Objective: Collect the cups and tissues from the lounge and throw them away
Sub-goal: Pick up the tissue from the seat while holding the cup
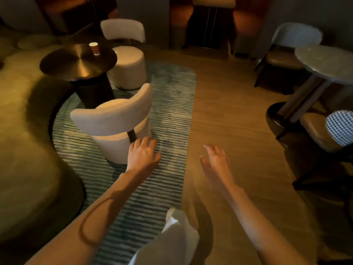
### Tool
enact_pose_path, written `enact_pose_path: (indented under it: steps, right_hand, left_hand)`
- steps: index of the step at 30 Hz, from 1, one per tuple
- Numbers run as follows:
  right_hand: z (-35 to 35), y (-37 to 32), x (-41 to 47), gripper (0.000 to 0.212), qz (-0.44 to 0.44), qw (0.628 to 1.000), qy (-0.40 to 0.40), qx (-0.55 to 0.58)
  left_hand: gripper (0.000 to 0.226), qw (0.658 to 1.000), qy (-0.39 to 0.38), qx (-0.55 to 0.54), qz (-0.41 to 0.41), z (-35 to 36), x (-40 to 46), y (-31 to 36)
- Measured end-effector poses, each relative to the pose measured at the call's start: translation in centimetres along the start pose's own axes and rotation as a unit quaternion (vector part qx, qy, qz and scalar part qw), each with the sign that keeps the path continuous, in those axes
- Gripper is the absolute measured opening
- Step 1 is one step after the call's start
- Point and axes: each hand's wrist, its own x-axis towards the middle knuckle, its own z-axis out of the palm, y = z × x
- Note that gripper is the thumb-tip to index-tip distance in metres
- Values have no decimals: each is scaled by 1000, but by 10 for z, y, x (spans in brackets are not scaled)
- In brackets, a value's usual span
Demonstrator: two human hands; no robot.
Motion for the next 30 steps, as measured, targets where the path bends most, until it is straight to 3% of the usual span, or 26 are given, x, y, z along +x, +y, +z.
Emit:
enact_pose_path:
  steps: [8,12,21,30]
  right_hand:
    - [-42,57,212,39,-13,998,57,6]
    - [-33,86,284,38,-3,999,37,19]
    - [-29,164,513,39,-30,999,-12,-18]
    - [-13,165,711,40,-111,989,-86,-39]
  left_hand:
    - [48,998,27,-39,38,-8,209,36]
    - [47,997,25,-57,41,8,289,47]
    - [51,998,3,-44,-55,61,486,57]
    - [50,987,11,-10,-161,80,628,22]
